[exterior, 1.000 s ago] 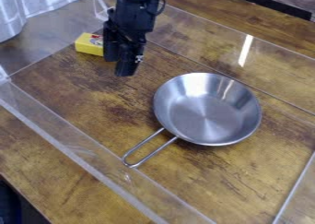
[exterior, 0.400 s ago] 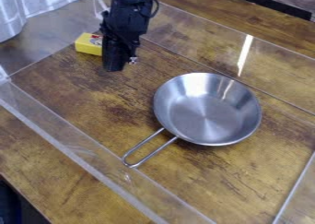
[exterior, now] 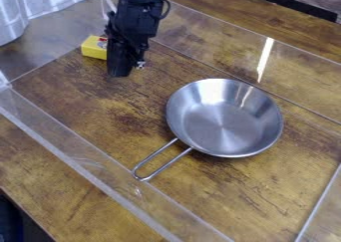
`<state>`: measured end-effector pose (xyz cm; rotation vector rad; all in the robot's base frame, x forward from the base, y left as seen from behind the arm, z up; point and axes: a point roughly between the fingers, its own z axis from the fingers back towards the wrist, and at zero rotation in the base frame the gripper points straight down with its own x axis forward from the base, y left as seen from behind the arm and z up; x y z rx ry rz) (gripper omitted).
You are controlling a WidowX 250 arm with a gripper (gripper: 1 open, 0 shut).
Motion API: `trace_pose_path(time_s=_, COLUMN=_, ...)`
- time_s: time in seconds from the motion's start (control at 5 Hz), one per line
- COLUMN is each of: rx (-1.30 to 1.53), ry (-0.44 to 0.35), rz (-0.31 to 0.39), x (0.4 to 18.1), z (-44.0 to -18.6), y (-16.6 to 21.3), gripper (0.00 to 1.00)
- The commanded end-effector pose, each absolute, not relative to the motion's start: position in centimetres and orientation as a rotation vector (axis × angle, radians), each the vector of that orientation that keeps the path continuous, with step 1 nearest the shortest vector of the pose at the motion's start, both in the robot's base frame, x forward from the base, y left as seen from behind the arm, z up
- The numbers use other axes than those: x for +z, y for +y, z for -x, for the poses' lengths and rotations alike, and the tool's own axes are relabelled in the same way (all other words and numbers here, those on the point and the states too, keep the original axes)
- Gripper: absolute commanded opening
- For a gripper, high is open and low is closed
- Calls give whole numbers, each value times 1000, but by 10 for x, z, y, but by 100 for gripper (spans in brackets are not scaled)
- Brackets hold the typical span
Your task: Put the yellow object in the silver pan
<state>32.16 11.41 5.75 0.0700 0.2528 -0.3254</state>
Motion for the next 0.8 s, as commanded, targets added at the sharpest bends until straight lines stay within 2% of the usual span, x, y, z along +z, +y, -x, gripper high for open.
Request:
trace_pose_path(time_s=0.0, rx=-334, ry=152, rz=-129, x=99, z=-332, y=112, gripper=0)
trace_pose_path(time_s=0.6, rx=-338, ry=157, rz=-149, x=118, z=-326, y=104, gripper=0)
